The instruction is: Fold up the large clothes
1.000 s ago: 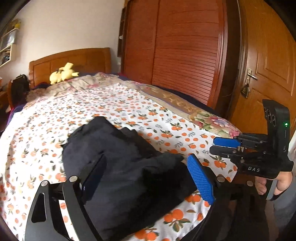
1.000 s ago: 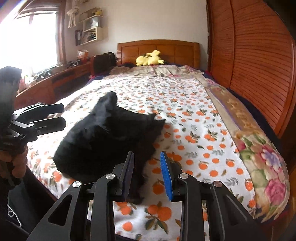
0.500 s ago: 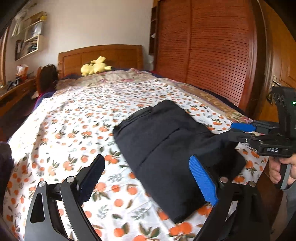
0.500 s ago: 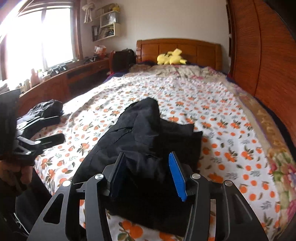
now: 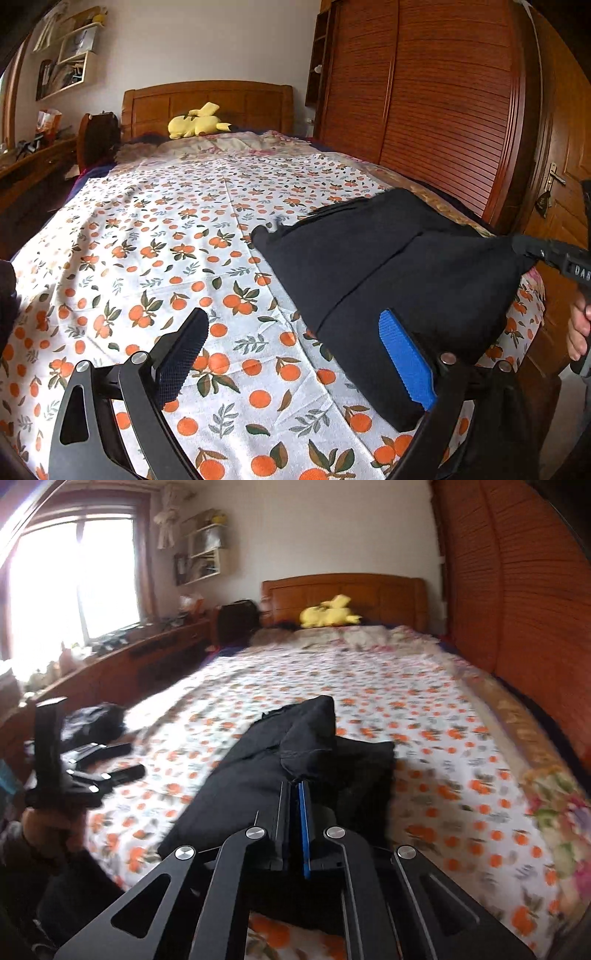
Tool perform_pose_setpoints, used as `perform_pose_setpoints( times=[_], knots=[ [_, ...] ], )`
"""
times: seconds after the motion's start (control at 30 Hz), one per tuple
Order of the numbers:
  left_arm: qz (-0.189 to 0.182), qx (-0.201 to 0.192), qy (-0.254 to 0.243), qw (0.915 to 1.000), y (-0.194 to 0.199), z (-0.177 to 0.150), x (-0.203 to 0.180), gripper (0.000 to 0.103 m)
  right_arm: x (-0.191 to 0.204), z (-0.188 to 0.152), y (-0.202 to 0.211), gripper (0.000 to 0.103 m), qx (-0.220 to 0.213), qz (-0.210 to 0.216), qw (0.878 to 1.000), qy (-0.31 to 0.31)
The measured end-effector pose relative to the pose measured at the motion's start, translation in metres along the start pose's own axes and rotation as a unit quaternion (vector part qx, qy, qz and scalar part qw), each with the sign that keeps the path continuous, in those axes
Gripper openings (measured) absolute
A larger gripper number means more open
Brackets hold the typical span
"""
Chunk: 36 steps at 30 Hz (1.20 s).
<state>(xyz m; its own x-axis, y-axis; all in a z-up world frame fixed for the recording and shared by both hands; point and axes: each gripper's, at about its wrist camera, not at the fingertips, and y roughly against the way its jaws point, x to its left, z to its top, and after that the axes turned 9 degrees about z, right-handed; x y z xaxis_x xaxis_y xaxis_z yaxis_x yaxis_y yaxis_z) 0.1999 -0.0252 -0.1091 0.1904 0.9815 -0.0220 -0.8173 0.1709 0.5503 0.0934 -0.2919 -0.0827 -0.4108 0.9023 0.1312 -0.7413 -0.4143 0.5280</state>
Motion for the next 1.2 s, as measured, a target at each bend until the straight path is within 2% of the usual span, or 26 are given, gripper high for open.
perform_pose_setpoints(
  times=[0.13, 0.27, 0.37, 0.43, 0.57, 0.67, 0.73, 0.83, 0.93, 1.03, 1.13, 1.2],
  knots=[
    [-0.008, 0.0, -0.002, 1.0, -0.007, 0.001, -0.002, 0.095, -0.031, -0.035, -0.015, 0.003, 0.049, -0.039, 0.998, -0.03],
    [-0.012, 0.006, -0.009, 0.9999, -0.018, 0.003, -0.006, 0.095, -0.046, -0.053, -0.026, 0.003, 0.062, -0.047, 0.995, -0.055],
    [-0.011, 0.009, -0.019, 0.9997, -0.027, 0.005, -0.009, 0.095, -0.043, -0.051, -0.026, 0.004, 0.062, -0.053, 0.995, -0.058],
    [-0.012, 0.009, -0.022, 0.9996, -0.029, 0.006, -0.011, 0.095, -0.039, -0.044, -0.022, 0.009, 0.053, -0.062, 0.995, -0.056],
    [-0.014, 0.007, -0.02, 0.9997, -0.033, 0.01, -0.011, 0.095, -0.027, -0.024, -0.007, 0.03, 0.023, -0.072, 0.996, -0.037],
    [-0.013, 0.005, -0.023, 0.9996, -0.034, 0.012, -0.012, 0.095, -0.017, -0.008, -0.003, 0.036, 0.0, -0.055, 0.998, -0.029],
    [-0.013, 0.006, -0.025, 0.9996, -0.036, 0.013, -0.012, 0.095, -0.008, -0.001, -0.012, 0.036, 0.001, -0.037, 0.999, -0.017],
    [-0.014, 0.008, -0.024, 0.9996, -0.04, 0.014, -0.011, 0.095, 0.007, -0.002, -0.035, 0.036, 0.024, -0.018, 1.0, 0.004],
    [-0.015, 0.012, -0.029, 0.9994, -0.047, 0.016, -0.013, 0.095, 0.005, -0.014, -0.058, 0.036, 0.06, -0.042, 0.997, 0.006],
    [-0.013, 0.012, -0.039, 0.9991, -0.056, 0.021, -0.014, 0.095, -0.02, -0.039, -0.078, 0.028, 0.101, -0.044, 0.993, -0.048],
    [-0.016, 0.009, -0.045, 0.9988, -0.066, 0.028, -0.015, 0.095, -0.022, -0.054, -0.083, 0.026, 0.102, -0.05, 0.992, -0.051],
    [-0.018, 0.006, -0.052, 0.9985, -0.075, 0.034, -0.016, 0.097, -0.017, -0.051, -0.078, 0.026, 0.096, -0.06, 0.992, -0.048]
  ],
)
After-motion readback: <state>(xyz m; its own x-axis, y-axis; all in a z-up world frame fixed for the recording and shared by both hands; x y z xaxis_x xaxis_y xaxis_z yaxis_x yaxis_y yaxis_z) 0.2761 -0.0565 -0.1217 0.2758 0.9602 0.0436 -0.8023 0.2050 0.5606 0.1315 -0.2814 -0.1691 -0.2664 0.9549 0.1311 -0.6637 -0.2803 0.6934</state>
